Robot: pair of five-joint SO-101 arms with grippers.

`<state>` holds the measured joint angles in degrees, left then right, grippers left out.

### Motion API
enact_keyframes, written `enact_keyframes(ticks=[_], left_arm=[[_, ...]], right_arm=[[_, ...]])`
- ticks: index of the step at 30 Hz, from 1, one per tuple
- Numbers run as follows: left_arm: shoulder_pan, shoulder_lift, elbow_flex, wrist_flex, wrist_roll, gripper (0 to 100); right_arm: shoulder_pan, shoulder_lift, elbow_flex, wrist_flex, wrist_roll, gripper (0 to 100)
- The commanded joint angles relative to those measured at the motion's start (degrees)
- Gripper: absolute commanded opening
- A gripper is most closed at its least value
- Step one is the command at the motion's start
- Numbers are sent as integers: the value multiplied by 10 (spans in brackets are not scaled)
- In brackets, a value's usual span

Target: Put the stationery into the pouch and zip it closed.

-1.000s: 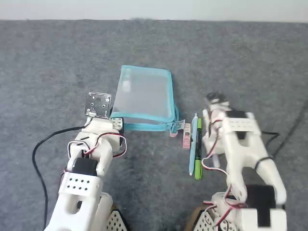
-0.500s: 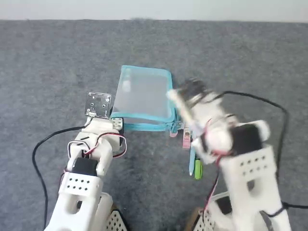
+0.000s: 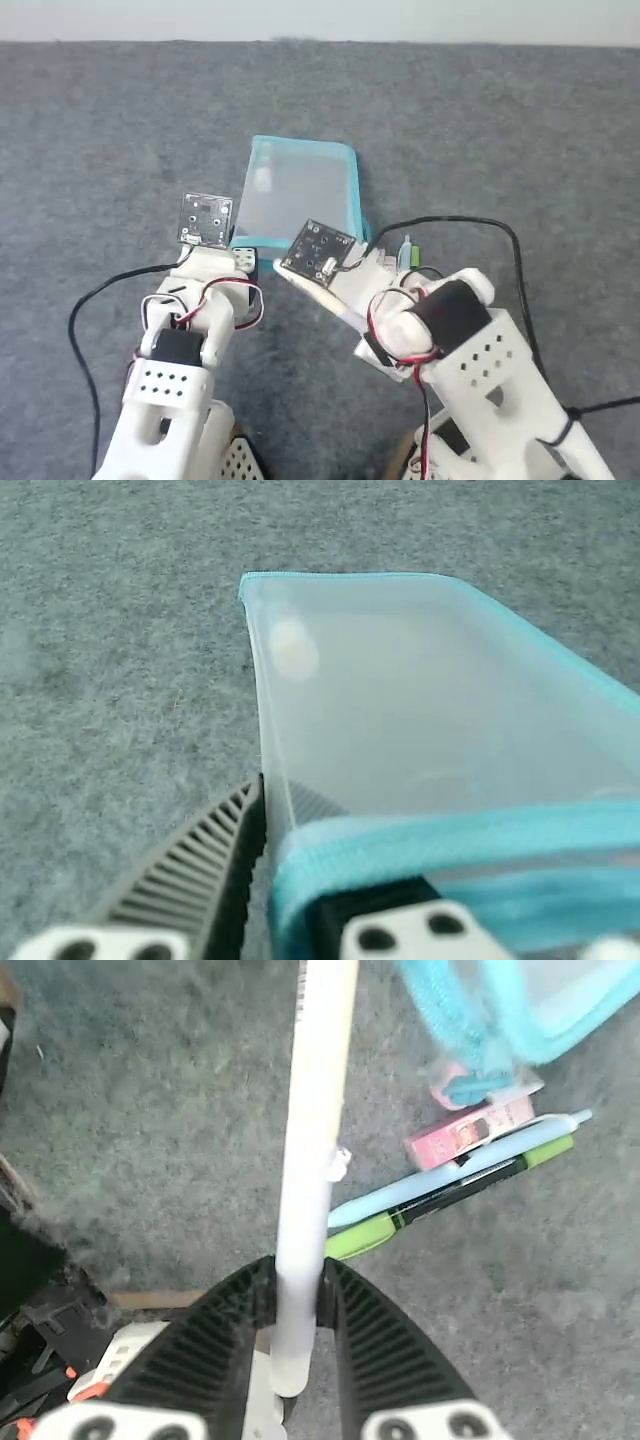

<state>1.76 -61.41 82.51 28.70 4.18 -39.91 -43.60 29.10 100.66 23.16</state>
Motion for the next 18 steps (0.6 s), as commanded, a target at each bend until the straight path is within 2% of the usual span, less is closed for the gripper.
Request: enact_keyframes(ticks=[1,3,7,11,18], left_arm=[[0,-9,-9,-18,1,12],[0,-9,-9,-18,1,12],[0,-9,-9,-18,1,12],[0,-9,-9,-18,1,12],[0,-9,-9,-18,0,12]], right_arm=[[-6,-15,-3,22,4,7],[-3,-12,-3,22,4,7],[51,40,-16,15,3,7],[93,113,-84,12,-17,7],[94,259,-215,15,-47,7]])
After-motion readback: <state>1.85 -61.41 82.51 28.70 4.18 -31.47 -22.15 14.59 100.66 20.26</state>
